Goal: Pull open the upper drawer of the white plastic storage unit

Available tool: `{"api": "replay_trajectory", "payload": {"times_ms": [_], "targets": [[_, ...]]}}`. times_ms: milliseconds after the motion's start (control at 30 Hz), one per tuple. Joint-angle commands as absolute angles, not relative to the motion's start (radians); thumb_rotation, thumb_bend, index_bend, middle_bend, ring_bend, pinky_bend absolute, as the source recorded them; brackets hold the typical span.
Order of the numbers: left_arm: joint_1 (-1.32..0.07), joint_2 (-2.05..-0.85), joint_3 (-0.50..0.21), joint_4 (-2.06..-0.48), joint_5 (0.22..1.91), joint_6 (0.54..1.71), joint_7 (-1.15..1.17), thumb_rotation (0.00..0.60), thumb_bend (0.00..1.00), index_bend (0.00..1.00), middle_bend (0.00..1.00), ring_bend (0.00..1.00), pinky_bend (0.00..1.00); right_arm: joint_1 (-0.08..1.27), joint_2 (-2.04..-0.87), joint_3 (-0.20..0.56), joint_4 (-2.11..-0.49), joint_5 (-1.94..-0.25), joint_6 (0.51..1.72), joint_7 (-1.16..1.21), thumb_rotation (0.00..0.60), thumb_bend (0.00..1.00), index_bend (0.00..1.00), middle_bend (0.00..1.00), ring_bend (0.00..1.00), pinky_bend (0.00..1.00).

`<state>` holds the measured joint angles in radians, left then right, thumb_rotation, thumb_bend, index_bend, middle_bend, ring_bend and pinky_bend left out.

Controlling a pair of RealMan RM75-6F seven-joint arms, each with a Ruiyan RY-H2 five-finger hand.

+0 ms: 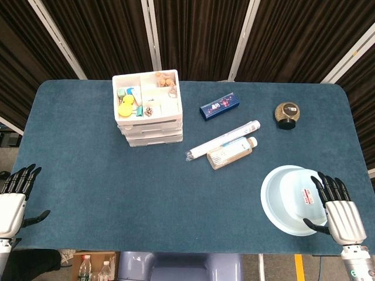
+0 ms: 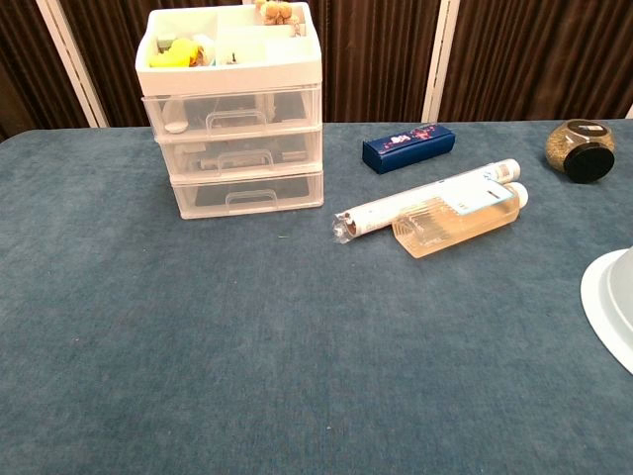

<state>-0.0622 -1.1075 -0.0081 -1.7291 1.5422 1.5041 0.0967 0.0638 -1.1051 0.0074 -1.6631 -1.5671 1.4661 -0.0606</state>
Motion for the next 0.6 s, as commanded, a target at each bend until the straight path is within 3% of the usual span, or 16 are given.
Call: {"api": "replay_trajectory", "payload": {"times_ms": [33, 433, 500, 600], "targets": [[-0.062, -1.108, -0.008, -1.729, 1.542, 1.504, 0.097, 0.600, 0.03, 0.00, 0.00, 0.00, 0.09, 0.064, -1.105, 0.007, -1.663, -1.568, 1.466, -0.061, 0.600, 0.15, 0.00, 0.00, 0.00, 0.00], [-0.062, -1.105, -0.009, -1.735, 1.531, 1.497, 0.091, 0.600, 0.04, 0.00, 0.00, 0.00, 0.09, 0.065, -1.107, 0.008, -1.665, -1.567, 1.465, -0.066, 0.600, 0.15, 0.00, 0.00, 0.00, 0.00], [-0.064, -1.104, -0.009, -1.738, 1.526, 1.492, 0.086, 0.600, 0.08, 0.00, 0.01, 0.00, 0.10, 0.066, -1.109, 0.009, -1.665, -1.564, 1.462, -0.068, 0.600, 0.15, 0.00, 0.00, 0.00, 0.00], [-0.066, -1.099, -0.009, -1.753, 1.524, 1.486, 0.064, 0.600, 0.26, 0.00, 0.16, 0.08, 0.24, 0.068, -1.109, 0.010, -1.664, -1.562, 1.460, -0.068, 0.600, 0.15, 0.00, 0.00, 0.00, 0.00]]}}
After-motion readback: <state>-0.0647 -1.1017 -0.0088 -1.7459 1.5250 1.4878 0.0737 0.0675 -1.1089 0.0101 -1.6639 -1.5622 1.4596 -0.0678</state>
